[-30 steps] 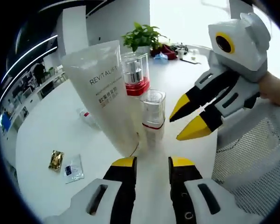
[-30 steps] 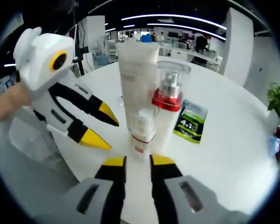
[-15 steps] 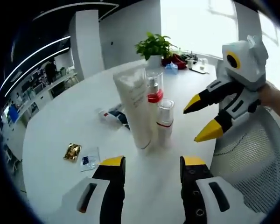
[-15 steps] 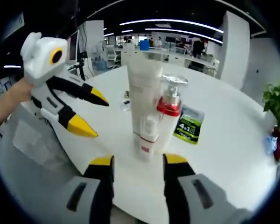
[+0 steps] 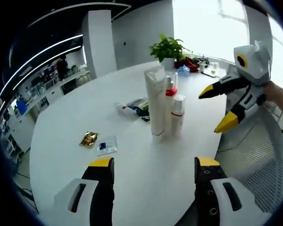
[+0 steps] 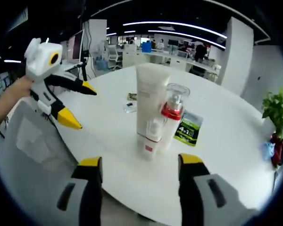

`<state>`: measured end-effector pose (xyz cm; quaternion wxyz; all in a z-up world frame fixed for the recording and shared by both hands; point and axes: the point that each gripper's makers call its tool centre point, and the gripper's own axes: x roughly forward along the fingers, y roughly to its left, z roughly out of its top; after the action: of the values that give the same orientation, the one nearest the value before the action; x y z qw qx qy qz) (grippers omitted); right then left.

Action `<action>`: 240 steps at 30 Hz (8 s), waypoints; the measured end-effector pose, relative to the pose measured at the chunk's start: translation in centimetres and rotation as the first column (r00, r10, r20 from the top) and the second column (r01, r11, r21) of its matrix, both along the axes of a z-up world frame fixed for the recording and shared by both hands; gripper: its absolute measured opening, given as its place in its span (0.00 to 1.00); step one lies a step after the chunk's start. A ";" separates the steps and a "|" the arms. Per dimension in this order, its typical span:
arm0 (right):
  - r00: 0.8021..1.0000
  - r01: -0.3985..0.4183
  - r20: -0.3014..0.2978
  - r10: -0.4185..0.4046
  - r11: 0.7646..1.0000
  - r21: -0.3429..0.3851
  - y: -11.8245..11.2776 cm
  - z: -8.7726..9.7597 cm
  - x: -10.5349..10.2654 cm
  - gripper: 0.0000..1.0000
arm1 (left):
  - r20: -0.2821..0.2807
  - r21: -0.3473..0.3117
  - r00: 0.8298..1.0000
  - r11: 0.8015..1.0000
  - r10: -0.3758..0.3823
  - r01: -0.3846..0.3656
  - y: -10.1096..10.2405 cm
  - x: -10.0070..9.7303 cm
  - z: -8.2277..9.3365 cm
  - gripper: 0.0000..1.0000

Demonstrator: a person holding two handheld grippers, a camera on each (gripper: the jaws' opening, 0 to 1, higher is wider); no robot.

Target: Arrange the skincare products in the storage area until every visible bottle or jar stands upright without overlapping.

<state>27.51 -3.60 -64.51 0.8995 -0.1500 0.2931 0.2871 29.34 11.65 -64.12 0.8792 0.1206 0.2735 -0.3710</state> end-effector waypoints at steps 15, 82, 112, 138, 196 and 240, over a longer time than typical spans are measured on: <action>1.000 0.000 0.027 0.000 1.000 0.016 0.5 1.2 -1.1 0.82 | 0.022 0.026 0.995 0.995 0.094 -0.094 4.6 -1.1 0.4 0.91; 0.990 -0.120 -0.075 0.119 0.993 -0.007 -6.1 1.7 11.2 0.46 | -0.099 0.088 0.969 0.972 0.226 -0.217 5.2 -0.5 -0.7 0.97; 0.933 -0.224 -0.279 0.225 0.974 0.038 1.9 -5.8 24.4 0.35 | -0.160 0.087 0.939 0.952 0.305 -0.295 7.1 -0.7 -2.5 0.93; 0.898 -0.301 -0.367 0.243 0.948 -0.108 5.2 -9.5 25.7 0.33 | -0.207 0.090 0.923 0.946 0.324 -0.312 7.3 -1.5 -4.0 0.91; 0.866 -0.228 -0.370 0.337 0.924 0.308 -0.9 -6.9 21.1 0.18 | -0.142 0.075 0.937 0.947 0.320 -0.312 3.4 -3.2 -0.9 0.91; 0.985 -0.036 -0.131 0.114 0.873 0.487 -7.6 3.0 7.1 0.19 | -0.001 -0.098 0.995 0.990 0.104 -0.103 -2.1 -2.3 3.0 0.89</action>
<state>34.64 -11.20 -61.48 0.8710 0.0906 0.2753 0.3966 27.02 9.51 -61.11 0.9028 0.0639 0.2590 -0.3374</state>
